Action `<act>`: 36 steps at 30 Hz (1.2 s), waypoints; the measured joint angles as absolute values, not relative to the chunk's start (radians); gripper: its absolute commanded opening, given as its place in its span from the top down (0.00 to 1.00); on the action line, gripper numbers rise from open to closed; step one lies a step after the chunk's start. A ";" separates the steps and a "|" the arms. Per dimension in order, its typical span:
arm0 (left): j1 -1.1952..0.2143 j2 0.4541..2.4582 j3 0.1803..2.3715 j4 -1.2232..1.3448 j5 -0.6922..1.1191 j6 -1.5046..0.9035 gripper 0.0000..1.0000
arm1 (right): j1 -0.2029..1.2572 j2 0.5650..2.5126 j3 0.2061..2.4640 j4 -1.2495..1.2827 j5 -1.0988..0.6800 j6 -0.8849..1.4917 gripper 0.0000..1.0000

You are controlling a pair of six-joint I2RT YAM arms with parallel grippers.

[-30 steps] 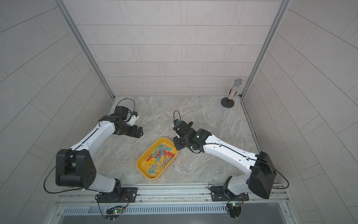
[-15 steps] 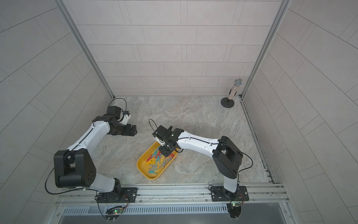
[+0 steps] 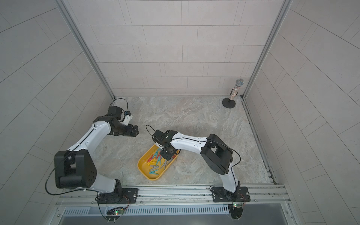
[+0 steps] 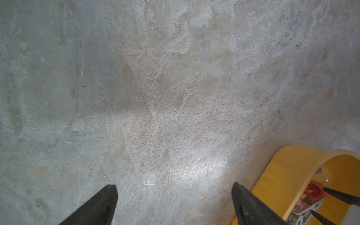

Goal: Take the clothespins out of the storage box
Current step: Pick up the clothespin from the storage box.

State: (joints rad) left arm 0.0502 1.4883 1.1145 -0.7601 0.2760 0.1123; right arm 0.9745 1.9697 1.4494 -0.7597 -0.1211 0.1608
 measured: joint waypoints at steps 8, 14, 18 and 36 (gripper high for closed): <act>0.050 1.489 1.114 -0.760 0.276 0.112 0.00 | 0.975 1.999 1.449 -0.758 -0.115 0.155 0.80; 0.050 1.489 1.114 -0.759 0.276 0.112 0.00 | 0.984 1.999 1.449 -0.753 -0.113 0.166 0.91; 0.050 1.489 1.114 -0.759 0.276 0.112 0.00 | 0.999 1.988 1.449 -0.754 -0.114 0.170 0.94; 0.050 1.489 1.114 -0.759 0.276 0.112 0.00 | 0.973 1.763 1.451 -0.754 -0.153 0.283 1.00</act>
State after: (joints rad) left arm 0.0502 1.4887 1.1145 -0.7589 0.2764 0.1123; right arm 0.9726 1.7630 1.4509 -0.7536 -0.1532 0.2829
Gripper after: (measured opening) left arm 0.999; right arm 0.144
